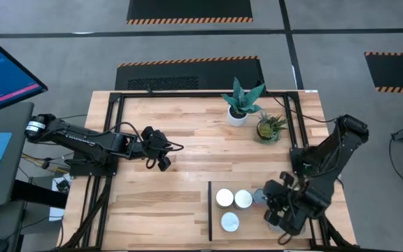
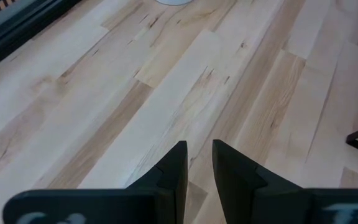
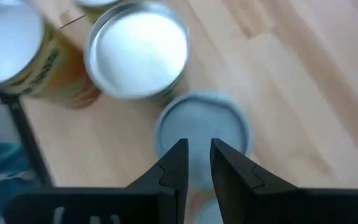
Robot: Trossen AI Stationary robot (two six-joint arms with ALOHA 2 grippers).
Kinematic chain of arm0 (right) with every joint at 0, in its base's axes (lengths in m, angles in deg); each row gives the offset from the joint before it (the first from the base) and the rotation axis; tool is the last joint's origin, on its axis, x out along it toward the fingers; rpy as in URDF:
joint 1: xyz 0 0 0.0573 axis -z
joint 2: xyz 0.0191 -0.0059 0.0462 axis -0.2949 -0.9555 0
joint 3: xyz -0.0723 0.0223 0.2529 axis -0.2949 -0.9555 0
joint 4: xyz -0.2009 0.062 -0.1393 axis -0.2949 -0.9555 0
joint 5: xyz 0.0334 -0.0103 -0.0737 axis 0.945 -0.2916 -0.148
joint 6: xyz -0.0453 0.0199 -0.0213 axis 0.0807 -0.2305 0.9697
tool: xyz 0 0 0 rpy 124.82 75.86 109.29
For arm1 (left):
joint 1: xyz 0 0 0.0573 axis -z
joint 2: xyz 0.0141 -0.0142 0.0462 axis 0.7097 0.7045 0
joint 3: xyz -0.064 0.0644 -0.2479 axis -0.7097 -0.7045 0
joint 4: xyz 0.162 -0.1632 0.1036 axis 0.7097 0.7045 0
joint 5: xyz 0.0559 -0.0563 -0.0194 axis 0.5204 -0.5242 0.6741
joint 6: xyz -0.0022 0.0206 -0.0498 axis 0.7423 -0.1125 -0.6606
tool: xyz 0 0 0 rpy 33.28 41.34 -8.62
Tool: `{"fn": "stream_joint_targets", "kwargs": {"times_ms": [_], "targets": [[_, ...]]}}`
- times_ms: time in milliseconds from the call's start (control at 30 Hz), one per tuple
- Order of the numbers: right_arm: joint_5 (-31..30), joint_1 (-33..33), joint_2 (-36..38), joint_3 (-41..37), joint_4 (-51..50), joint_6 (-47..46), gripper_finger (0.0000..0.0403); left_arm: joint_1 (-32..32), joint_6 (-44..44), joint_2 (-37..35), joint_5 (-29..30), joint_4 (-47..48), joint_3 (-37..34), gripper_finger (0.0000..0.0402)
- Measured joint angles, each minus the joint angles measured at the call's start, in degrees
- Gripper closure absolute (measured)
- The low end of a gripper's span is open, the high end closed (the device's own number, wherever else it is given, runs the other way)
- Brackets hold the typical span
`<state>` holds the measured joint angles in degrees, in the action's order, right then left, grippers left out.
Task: Pick and place cans onto a shelf
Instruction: Adjust the cans on the shelf
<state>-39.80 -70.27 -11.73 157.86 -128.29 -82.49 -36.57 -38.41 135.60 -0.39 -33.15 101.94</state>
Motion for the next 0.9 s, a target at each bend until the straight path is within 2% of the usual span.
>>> {"fn": "stream_joint_targets", "kwargs": {"times_ms": [167,333,900], "targets": [[0.21,3.16,-0.02,0.0,-0.1,5.14,0.031,0.0,-0.08,0.0,-0.02,0.01,0.0,0.034],[3.84,4.96,-0.31,0.0,0.35,9.37,0.031,0.01,-0.06,0.0,-0.02,0.01,0.0,0.034],[4.51,5.22,-0.55,-3.02,4.86,7.64,0.031,0.0,0.18,0.0,0.04,0.12,0.0,0.034]]}}
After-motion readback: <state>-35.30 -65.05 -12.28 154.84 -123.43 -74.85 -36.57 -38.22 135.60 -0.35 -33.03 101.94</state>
